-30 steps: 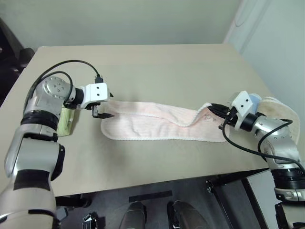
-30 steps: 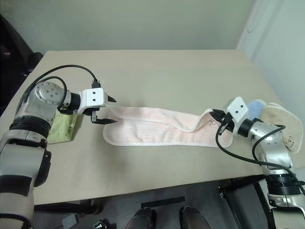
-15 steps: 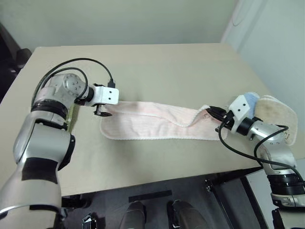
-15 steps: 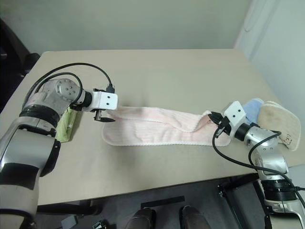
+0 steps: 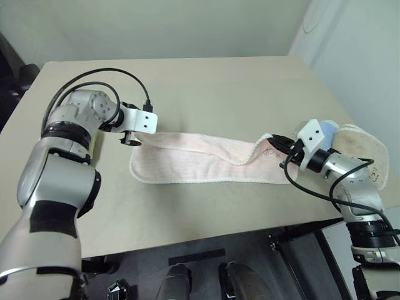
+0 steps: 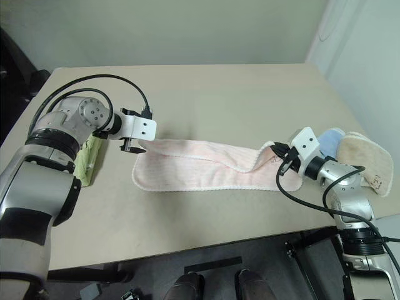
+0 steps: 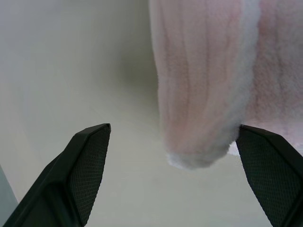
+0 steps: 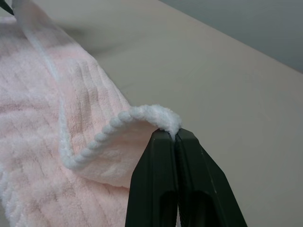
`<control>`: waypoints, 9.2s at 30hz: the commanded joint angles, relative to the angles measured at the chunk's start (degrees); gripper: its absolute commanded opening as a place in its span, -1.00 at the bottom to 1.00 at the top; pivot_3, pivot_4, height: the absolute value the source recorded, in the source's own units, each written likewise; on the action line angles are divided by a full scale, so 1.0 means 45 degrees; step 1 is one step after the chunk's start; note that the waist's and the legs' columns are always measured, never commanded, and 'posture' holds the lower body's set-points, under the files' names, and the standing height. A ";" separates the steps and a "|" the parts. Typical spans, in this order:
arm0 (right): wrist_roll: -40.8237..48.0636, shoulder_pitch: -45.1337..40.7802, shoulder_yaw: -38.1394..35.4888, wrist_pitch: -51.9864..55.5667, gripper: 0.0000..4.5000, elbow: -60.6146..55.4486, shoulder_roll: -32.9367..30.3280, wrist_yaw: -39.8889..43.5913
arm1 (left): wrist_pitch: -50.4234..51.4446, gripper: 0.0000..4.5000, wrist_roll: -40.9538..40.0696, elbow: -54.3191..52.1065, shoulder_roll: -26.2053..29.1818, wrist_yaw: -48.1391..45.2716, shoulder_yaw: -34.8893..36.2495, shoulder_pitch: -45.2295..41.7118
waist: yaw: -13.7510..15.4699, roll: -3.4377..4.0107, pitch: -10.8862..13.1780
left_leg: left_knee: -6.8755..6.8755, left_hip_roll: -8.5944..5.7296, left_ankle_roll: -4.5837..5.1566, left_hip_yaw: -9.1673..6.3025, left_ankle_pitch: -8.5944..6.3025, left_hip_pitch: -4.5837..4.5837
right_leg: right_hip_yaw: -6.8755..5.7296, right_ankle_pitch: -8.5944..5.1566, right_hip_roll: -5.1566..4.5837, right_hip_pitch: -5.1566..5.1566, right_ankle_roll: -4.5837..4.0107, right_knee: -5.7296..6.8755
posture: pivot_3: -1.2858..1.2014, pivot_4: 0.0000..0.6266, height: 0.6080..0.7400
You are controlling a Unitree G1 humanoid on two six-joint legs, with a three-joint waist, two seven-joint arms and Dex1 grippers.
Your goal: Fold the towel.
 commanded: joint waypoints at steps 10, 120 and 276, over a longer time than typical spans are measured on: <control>0.0056 0.0270 -0.0424 -0.0238 -1.00 -0.0528 -0.0150 -0.0148 | -0.0429 -0.08 0.0423 -0.0002 -0.0047 0.0754 -0.0143 0.0161 | -0.0002 -0.0001 0.0000 | 0.0051 0.0001 0.0000 -0.0003 0.0000 -0.0003 | -0.0002 0.0007 -0.0002 0.0009 0.0013 0.0010 | 0.03 -0.52 1.00; 0.0395 -0.1666 -0.0085 0.3554 -1.00 0.3754 -0.2368 0.1134 | 0.5046 -0.99 -0.4086 -0.0189 -0.0844 0.3130 0.4771 0.1252 | 0.0011 0.0040 0.0006 | 0.0134 -0.0118 0.0115 -0.0077 0.0258 -0.0030 | 0.0047 0.0499 -0.0041 -0.0084 0.0127 -0.0092 | 0.03 -0.52 1.00; 0.7426 -0.2201 -0.5366 0.8947 -0.99 0.0756 0.2246 -1.1388 | 1.6130 0.58 -1.3096 -0.4778 -0.3318 0.5662 1.1642 0.5073 | 0.0671 0.0191 -0.0011 | -0.0099 -0.0640 0.0259 -0.0267 0.0498 -0.0048 | 0.0022 0.0629 -0.0464 -0.0054 0.0417 -0.0244 | 0.03 -0.52 1.00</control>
